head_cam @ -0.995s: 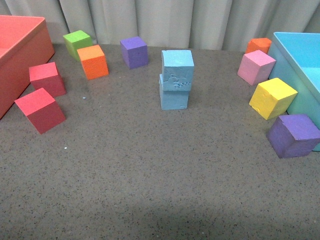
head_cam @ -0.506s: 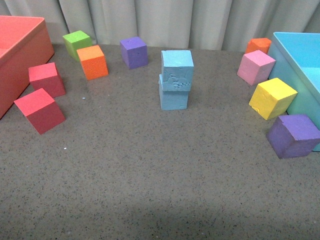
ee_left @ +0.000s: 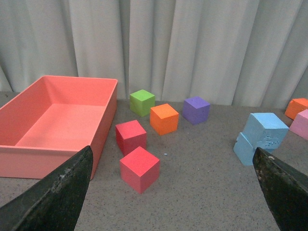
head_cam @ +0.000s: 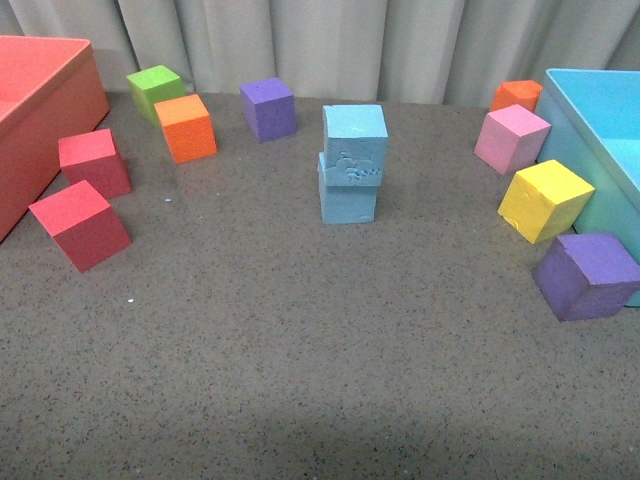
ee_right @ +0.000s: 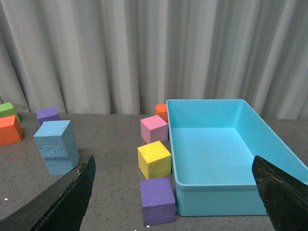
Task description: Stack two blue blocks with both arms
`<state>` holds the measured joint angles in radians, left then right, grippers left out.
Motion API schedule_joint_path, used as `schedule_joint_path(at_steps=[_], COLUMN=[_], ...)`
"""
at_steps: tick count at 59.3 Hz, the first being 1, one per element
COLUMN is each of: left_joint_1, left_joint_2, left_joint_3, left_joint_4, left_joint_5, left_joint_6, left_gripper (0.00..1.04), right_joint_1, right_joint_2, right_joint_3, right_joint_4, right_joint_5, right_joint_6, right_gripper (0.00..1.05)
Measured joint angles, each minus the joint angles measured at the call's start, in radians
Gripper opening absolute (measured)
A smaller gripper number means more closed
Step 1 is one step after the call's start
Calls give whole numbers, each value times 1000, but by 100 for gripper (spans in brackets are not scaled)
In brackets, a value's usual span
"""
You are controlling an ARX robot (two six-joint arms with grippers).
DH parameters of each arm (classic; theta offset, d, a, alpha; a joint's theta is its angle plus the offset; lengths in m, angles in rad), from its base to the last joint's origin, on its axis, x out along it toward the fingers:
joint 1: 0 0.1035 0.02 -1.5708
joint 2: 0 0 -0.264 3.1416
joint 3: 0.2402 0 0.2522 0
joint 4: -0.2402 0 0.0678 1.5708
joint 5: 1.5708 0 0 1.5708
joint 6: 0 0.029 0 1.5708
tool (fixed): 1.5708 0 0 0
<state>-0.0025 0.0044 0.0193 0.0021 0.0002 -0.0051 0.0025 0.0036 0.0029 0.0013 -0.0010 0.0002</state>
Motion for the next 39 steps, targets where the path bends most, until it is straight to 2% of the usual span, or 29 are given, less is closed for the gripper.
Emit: schedule_joint_path(at_steps=[39], left_joint_1=[0], left_joint_2=[0], left_joint_3=[0], left_joint_4=[0], left_joint_5=[0], left_joint_6=[0], left_gripper=[98], right_joint_1=[0], right_joint_2=[0], right_joint_3=[0], right_joint_4=[0], right_joint_5=[0], right_joint_6=[0], right_gripper=[95])
